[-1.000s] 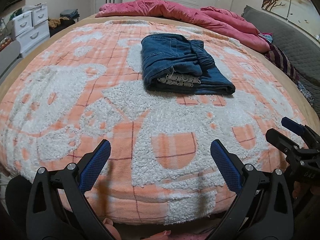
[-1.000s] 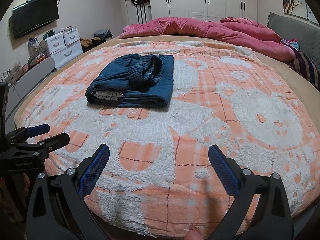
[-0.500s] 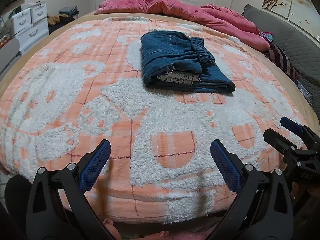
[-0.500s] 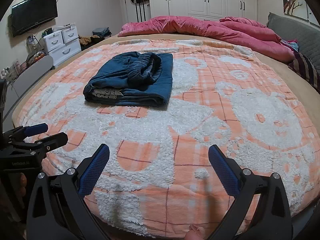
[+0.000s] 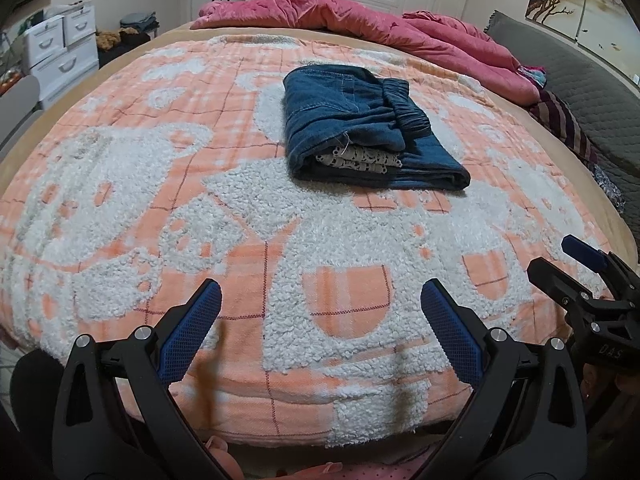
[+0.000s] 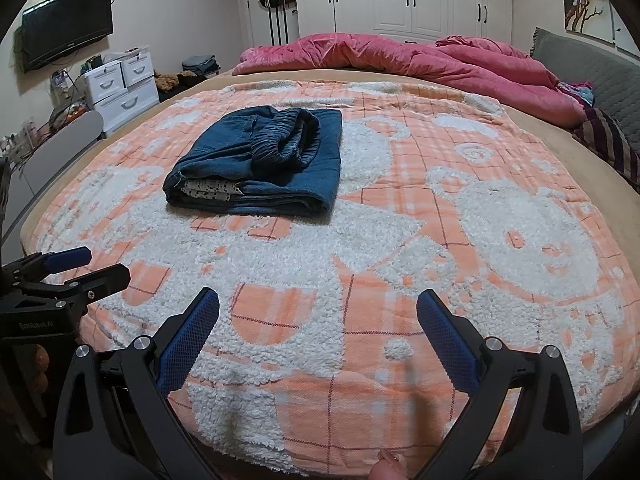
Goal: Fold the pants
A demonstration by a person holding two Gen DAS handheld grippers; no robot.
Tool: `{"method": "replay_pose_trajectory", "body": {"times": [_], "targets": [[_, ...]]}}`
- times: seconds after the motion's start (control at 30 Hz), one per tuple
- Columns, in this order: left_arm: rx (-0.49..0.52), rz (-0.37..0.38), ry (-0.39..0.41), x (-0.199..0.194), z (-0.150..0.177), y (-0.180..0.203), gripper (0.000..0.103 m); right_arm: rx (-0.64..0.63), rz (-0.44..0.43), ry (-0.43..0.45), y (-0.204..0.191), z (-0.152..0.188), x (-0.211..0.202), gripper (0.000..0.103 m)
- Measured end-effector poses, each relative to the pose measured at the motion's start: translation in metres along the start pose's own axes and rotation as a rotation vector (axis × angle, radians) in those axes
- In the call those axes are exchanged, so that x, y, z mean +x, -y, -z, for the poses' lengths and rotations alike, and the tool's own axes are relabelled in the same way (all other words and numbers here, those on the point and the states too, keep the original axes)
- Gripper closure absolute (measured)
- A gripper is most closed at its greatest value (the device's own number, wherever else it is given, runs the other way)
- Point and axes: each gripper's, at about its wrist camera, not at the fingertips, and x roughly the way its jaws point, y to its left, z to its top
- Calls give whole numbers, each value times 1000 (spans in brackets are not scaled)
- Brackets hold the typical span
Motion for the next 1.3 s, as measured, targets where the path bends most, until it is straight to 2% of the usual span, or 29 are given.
{"method": "replay_pose_trajectory", "body": {"times": [1.3], "targets": [[3, -23, -12, -1, 0, -1, 9, -6, 11, 1, -5, -4, -2, 4]]}}
